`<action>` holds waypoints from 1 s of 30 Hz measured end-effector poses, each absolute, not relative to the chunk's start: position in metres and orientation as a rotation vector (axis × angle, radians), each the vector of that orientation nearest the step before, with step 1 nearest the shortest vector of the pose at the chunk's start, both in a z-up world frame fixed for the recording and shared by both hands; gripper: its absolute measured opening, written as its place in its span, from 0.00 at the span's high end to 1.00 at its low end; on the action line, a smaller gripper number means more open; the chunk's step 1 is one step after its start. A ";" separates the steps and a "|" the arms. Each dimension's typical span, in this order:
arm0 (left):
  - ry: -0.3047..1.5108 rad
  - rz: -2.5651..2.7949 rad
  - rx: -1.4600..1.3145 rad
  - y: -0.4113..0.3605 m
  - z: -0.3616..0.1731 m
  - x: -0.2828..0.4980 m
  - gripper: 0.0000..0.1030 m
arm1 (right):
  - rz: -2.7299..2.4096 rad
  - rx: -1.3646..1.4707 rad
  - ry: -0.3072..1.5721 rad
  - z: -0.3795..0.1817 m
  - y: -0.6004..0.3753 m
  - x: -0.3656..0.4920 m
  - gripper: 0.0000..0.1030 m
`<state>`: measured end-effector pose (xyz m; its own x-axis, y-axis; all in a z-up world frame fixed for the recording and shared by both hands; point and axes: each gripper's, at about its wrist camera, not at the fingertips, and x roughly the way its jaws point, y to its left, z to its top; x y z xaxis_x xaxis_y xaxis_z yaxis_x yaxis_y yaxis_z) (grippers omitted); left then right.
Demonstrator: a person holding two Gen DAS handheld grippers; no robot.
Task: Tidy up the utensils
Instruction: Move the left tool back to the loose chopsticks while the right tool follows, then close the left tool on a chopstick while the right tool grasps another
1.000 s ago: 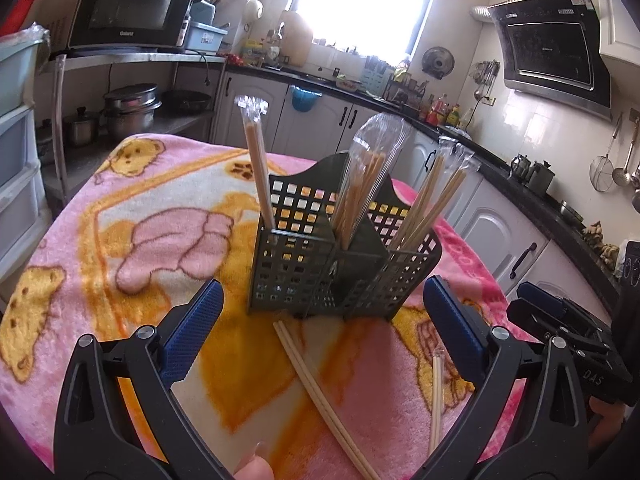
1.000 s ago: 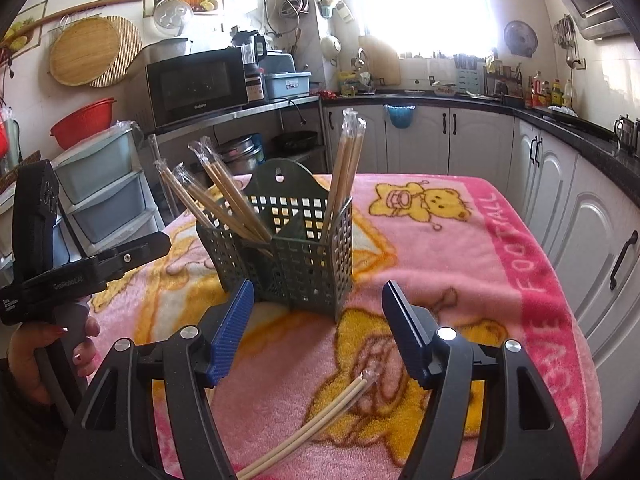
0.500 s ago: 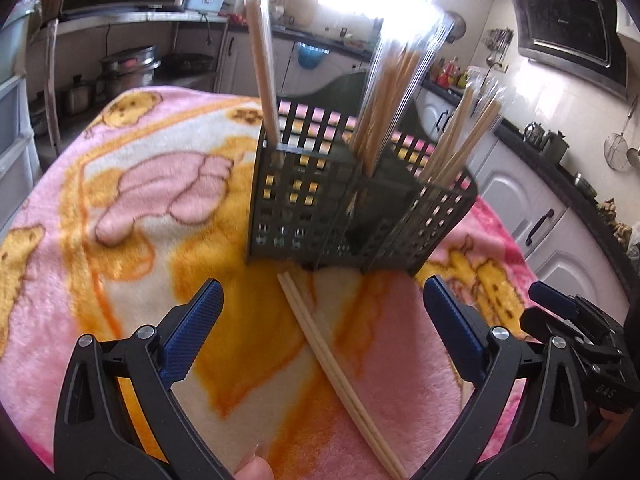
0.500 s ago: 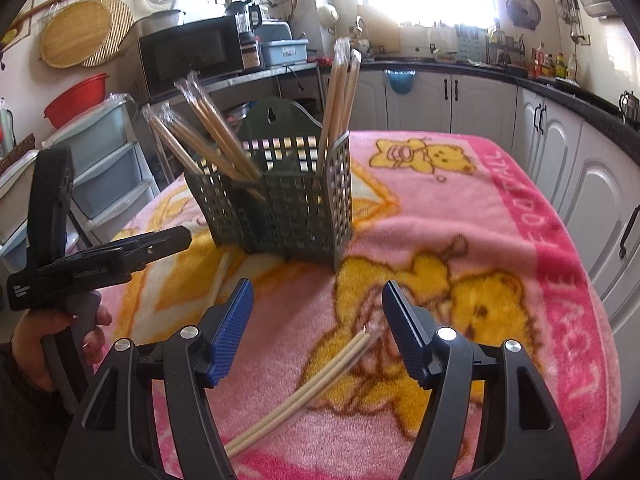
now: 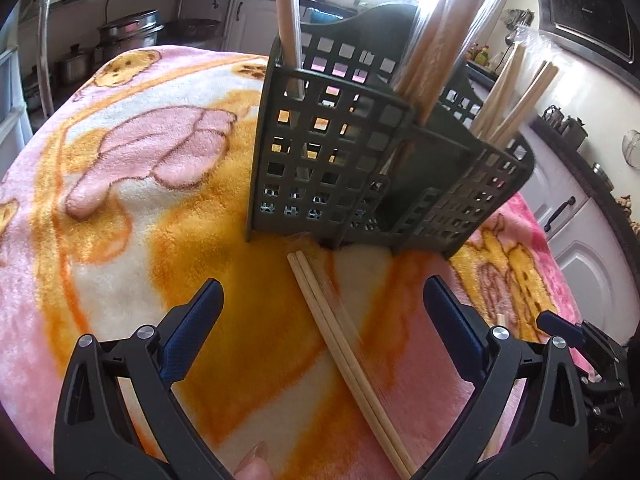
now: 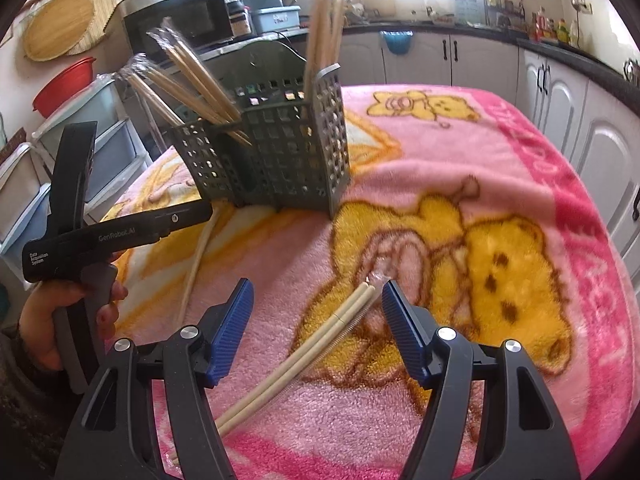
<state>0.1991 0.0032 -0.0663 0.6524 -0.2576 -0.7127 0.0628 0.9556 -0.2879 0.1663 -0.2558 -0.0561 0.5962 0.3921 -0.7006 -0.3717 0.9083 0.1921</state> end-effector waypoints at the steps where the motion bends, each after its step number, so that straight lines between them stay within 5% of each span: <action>1: 0.847 -0.178 -0.246 0.003 -0.068 0.201 0.10 | 0.440 0.034 0.833 -0.059 -0.257 0.169 0.38; 5: 0.866 -0.161 -0.252 0.004 -0.073 0.208 0.11 | 0.427 0.061 0.866 -0.064 -0.260 0.182 0.38; 21: 0.902 -0.084 -0.197 0.011 -0.081 0.223 0.56 | 0.406 0.105 0.930 -0.076 -0.264 0.211 0.38; 30: 0.905 -0.104 -0.315 0.045 -0.087 0.226 0.84 | 0.404 0.206 0.955 -0.086 -0.277 0.222 0.63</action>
